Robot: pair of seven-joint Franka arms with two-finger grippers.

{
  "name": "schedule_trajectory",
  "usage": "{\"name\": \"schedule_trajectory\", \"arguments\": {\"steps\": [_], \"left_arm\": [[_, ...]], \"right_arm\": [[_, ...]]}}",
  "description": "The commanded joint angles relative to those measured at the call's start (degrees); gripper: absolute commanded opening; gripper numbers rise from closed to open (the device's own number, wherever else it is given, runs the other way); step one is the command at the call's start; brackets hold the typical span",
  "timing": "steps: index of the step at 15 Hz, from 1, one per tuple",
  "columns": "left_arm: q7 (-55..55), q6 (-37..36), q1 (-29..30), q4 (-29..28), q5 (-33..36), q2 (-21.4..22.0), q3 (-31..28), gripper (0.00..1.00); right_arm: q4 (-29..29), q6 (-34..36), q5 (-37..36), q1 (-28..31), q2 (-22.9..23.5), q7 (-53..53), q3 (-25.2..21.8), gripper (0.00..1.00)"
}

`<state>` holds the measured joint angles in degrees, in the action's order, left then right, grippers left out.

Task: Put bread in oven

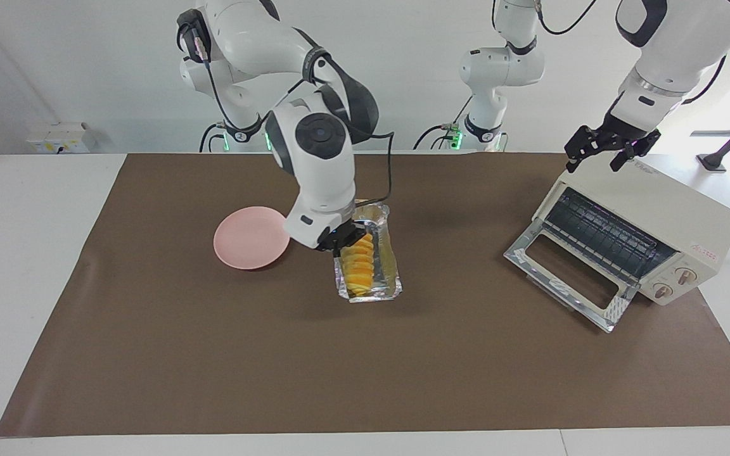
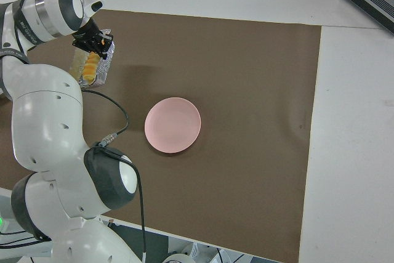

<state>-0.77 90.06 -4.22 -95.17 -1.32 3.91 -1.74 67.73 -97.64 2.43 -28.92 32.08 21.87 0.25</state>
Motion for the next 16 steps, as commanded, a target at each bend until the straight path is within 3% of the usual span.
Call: {"name": "schedule_trajectory", "arguments": {"steps": [1, 7, 16], "left_arm": [[0.2, -0.9, -0.1, 0.1, -0.2, 0.7, -0.3, 1.0], [0.2, -0.9, -0.1, 0.1, -0.2, 0.7, -0.3, 1.0], [0.2, -0.9, -0.2, 0.1, -0.2, 0.7, -0.3, 1.0]], "right_arm": [[6.2, -7.9, 1.2, -3.1, -0.4, 4.2, -0.3, 0.0], [22.6, -25.8, 1.0, -6.4, -4.6, 10.9, -0.3, 0.0], [31.1, -36.4, 0.8, -6.6, -6.7, 9.5, -0.3, 0.0]]}}
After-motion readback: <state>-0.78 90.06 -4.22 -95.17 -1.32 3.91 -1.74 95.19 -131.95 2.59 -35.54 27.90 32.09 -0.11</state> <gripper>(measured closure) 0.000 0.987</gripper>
